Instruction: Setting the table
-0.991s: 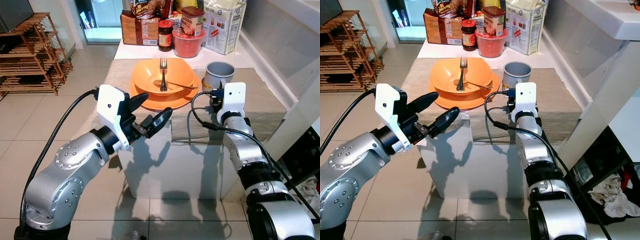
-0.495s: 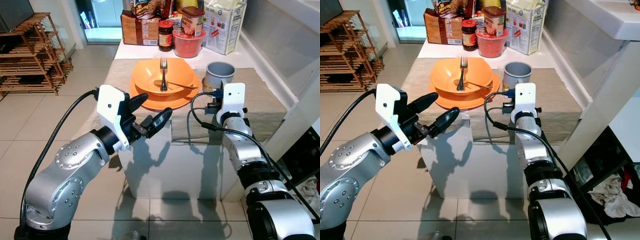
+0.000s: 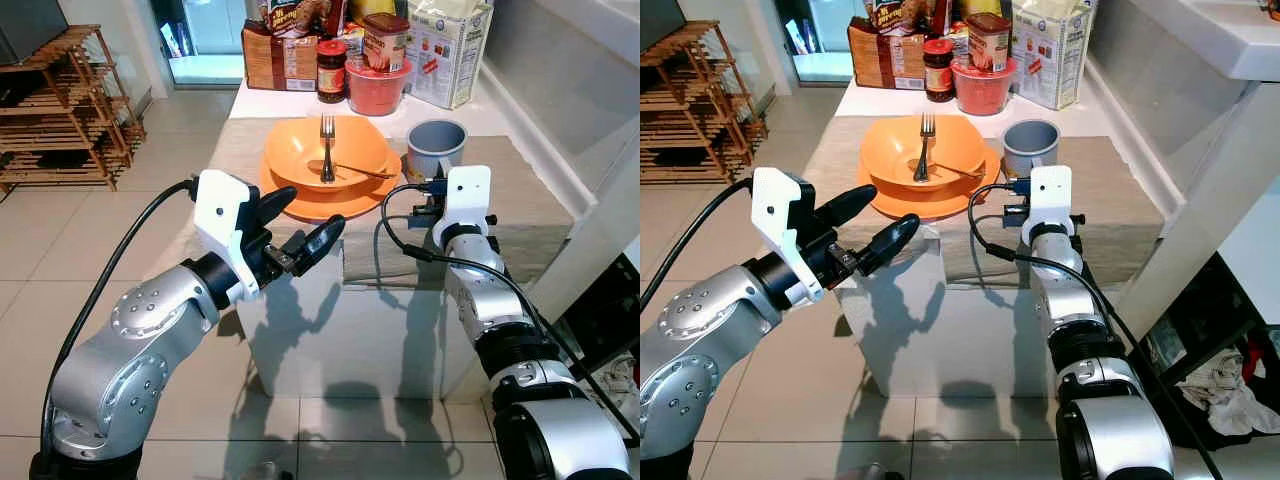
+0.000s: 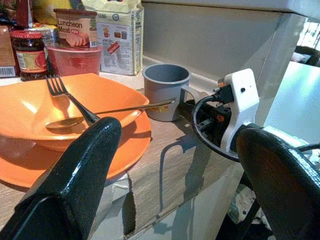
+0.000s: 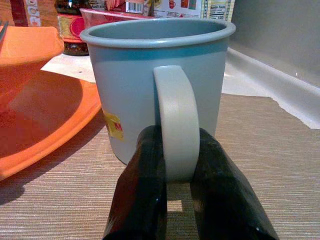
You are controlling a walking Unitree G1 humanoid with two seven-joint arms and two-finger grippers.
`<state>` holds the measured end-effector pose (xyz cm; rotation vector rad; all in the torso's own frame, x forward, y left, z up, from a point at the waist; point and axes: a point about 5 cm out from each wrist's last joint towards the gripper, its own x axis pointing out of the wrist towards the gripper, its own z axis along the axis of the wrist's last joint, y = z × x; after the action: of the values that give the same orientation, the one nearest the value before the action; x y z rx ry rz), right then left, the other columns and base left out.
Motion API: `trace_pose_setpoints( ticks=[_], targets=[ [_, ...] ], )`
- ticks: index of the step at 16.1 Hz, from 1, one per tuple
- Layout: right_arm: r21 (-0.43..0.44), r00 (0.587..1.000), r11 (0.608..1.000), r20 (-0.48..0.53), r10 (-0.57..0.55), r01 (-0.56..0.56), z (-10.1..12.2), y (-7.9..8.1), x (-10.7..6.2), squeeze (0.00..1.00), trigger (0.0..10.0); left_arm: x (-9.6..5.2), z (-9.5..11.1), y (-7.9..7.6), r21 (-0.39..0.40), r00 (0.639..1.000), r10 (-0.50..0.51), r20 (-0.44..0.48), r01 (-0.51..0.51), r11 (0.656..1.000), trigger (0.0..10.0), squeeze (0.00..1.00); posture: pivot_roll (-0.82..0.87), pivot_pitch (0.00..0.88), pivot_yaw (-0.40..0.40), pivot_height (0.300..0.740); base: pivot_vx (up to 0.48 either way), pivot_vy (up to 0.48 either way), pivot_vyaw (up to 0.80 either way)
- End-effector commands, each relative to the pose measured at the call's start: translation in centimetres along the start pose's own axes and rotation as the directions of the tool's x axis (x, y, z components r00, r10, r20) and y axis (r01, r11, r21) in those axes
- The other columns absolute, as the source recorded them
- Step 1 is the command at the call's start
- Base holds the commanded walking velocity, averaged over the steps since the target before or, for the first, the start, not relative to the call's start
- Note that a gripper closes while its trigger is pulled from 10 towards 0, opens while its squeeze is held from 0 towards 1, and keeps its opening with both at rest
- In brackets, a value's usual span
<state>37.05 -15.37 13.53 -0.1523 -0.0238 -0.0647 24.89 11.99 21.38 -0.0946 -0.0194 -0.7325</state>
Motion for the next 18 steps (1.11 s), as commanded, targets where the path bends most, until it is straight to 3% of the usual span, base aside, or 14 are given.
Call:
trace_pose_setpoints(
  ticks=[1,6,9,13,18],
  targets=[
    [-0.003,0.999,1.0,0.03,-0.016,0.016,0.7,-0.3,0.3,0.0,0.0,0.1,0.3,0.0,0.012,1.0,-0.003,0.006,0.003,1.0,10.0,0.0,0.07,0.0,0.066,0.74,0.0,0.0,0.0],
    [-0.029,0.989,0.999,0.144,-0.016,0.02,2.9,-0.4,0.6,0.0,0.0,0.3,-0.2,0.2,0.04,1.0,0.019,0.0,-0.019,0.999,10.0,0.0,0.06,0.0,0.064,0.74,0.0,0.0,0.0],
    [-0.081,0.932,0.996,0.363,-0.008,0.04,6.9,-0.7,0.4,0.0,0.0,0.6,-1.3,1.2,0.051,0.993,0.118,-0.004,-0.118,0.992,10.0,0.0,0.05,0.0,0.059,0.74,0.0,0.0,0.0],
    [-0.127,0.869,0.986,0.493,-0.036,0.113,9.6,-1.7,-0.1,0.0,0.0,0.7,-2.7,1.6,0.052,0.985,0.172,-0.016,-0.171,0.984,10.0,0.0,0.03,0.0,0.054,0.74,0.0,0.0,0.0],
    [-0.144,0.827,0.975,0.559,-0.062,0.171,11.0,-2.7,-0.6,0.0,0.0,0.1,-4.6,1.5,0.072,0.986,0.161,-0.051,-0.157,0.985,10.0,0.0,0.02,0.0,0.05,0.74,0.0,0.0,0.0]
  ],
)
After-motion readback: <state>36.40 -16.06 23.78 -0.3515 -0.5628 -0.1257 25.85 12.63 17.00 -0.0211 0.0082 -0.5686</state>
